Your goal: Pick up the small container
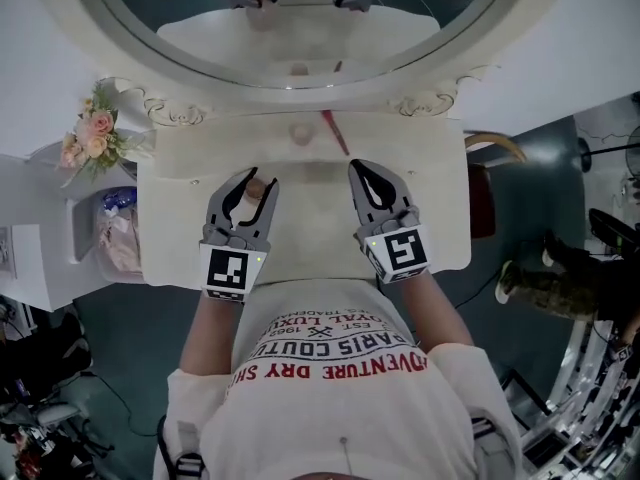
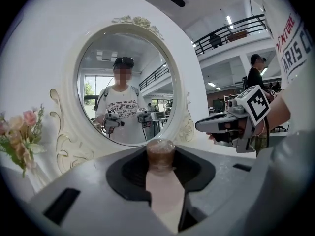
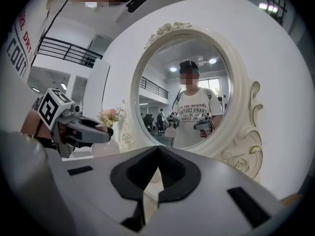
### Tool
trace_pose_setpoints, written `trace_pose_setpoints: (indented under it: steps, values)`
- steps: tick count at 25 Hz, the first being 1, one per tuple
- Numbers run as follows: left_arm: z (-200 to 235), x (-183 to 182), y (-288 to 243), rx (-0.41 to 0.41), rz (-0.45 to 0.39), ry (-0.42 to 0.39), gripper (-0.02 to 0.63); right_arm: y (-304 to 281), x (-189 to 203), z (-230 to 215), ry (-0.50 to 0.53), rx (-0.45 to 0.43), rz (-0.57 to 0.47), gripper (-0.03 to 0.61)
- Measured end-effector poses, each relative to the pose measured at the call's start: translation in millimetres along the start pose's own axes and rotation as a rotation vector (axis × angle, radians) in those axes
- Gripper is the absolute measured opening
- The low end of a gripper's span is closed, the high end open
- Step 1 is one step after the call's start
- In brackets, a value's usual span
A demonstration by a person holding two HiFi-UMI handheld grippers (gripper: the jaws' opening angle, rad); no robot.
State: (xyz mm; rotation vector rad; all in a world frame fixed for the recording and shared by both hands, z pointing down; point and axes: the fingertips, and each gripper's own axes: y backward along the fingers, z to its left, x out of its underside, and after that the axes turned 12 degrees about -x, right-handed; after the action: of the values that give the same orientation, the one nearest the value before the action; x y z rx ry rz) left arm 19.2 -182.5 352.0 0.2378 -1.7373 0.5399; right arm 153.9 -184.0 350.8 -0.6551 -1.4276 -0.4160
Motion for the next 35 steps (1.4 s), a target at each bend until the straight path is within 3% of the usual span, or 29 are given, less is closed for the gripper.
trace_pose_setpoints:
  steps: [13,21,35]
  values:
    - [31.7,-27.5,23.3,-0.064,-0.039,0.005,0.138,18.7,-18.2,-5.1,-0.026,0.058,-0.031,-0.003]
    - [22.2,-26.8,29.2,-0.035,-0.034,0.031,0.138,24.3,-21.0,9.6,0.016,0.023,-0.021,-0.003]
    - [10.4,-27.9,30.0,-0.013,-0.034,0.049,0.138,29.5,-19.6,10.4,-0.002,0.031,-0.019,-0.003]
